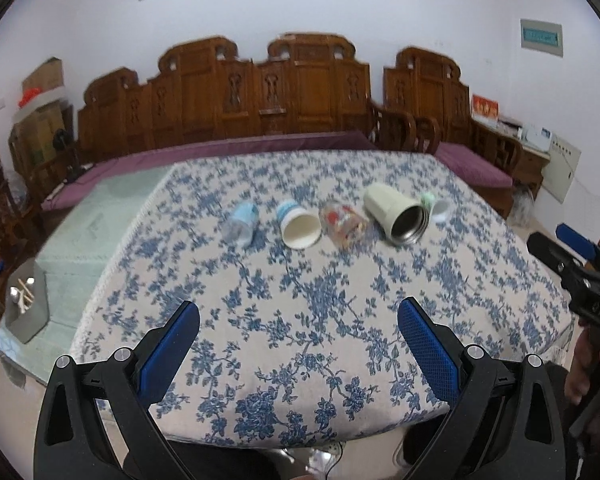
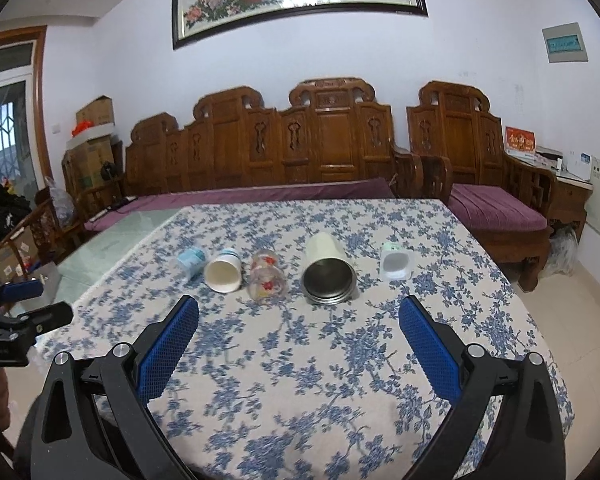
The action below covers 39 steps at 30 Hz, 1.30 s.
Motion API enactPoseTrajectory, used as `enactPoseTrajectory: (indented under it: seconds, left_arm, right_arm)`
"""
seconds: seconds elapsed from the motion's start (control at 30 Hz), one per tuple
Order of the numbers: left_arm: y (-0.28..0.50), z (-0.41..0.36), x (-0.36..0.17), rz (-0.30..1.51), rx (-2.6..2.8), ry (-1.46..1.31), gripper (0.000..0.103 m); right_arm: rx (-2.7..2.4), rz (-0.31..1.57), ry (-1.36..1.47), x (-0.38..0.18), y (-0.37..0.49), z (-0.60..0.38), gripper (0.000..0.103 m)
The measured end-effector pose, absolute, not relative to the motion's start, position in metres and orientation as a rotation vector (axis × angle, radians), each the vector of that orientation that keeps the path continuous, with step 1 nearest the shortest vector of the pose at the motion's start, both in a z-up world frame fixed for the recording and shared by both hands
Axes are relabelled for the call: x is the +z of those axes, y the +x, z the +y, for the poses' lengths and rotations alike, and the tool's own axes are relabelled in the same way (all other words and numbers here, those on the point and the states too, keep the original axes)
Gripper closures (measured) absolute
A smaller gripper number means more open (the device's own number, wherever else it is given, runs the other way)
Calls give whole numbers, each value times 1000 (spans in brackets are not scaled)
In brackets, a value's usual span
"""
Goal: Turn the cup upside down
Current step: 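Move the right tool to the pale green cup and close around it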
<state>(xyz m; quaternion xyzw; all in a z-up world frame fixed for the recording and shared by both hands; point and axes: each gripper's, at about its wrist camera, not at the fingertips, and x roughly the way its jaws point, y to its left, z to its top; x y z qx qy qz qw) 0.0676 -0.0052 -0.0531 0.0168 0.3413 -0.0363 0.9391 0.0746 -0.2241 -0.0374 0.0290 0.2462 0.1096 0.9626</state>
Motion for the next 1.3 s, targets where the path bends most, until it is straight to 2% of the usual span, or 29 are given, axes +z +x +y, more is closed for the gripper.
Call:
enactPoseTrajectory:
  seconds: [0.3, 0.57, 1.13, 1.2, 1.3]
  left_arm:
    - [122, -13, -92, 843, -154, 86, 8]
    - [168, -22, -112, 871, -170, 174, 8]
    - [247, -53, -134, 803, -316, 105, 8]
    - [249, -55, -138, 805, -322, 97, 8]
    - [251, -54, -143, 822, -329, 87, 9]
  right_arm:
    - [165, 600, 50, -84, 138, -239, 2]
    - [103, 669, 14, -111, 200, -264, 2]
    - [75, 865, -62, -122, 389, -302, 24]
    - [66, 899, -44, -130, 408, -305, 36]
    - [52, 962, -28, -146, 434, -307, 36]
